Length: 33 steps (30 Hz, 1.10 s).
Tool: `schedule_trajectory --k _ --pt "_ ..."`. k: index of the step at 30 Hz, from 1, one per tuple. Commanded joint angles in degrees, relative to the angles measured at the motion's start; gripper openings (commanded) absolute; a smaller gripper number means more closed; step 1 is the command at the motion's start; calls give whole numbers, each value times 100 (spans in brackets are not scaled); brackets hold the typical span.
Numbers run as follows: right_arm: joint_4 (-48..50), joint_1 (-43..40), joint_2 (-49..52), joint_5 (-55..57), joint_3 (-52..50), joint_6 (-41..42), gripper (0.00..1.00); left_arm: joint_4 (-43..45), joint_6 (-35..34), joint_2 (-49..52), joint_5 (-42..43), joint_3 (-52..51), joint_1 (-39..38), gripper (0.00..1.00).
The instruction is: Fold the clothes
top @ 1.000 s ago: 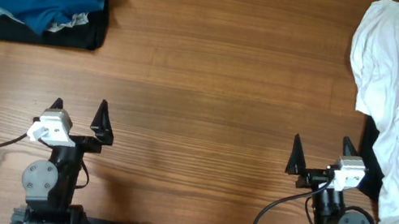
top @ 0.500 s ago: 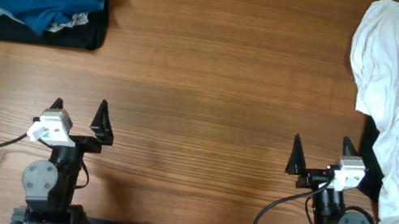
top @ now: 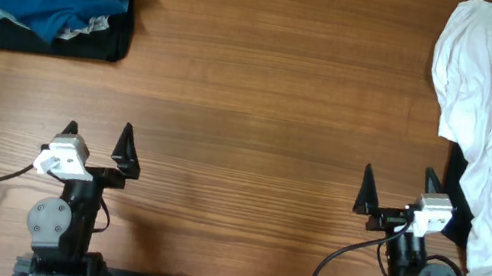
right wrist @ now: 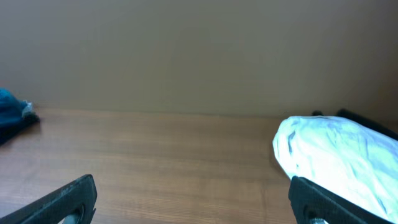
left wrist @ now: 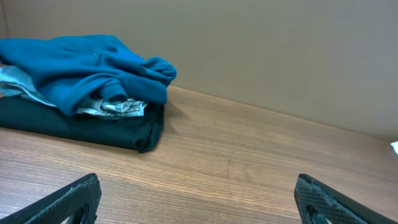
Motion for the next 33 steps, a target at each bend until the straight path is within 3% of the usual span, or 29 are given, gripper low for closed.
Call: schedule_trajectory --k 1,5,9,14,16,22,25,30,33 --pt "601 -2 -42 -286 -2 299 100 31 -50 -39 629 -15 -35 100" --pt "855 -2 151 -369 391 341 100 -92 -24 -28 706 262 -35 100" --pt "852 -2 1095 -374 1344 103 100 -627 -28 540 710 1097 -37 100" --pt "667 -2 3171 -879 3421 -411 100 -1698 -9 2599 791 3274 -42 100" --pt "170 -2 4339 -1169 4588 -411 100 -2741 17 3928 791 4782 -42 100" --pt "-2127 -2 7578 -1532 7471 -415 100 -4861 442 6463 782 7316 -52 100" --pt "-2312 -4 8688 -1482 7936 -413 100 -4780 420 7200 1161 7425 -52 100" --pt "-2052 -140 9882 236 7936 -669 100 -4758 422 7855 1298 7425 -52 100" --pt "-2050 -527 10756 520 7936 -669 88 -4660 422 8035 1309 7425 -52 100"
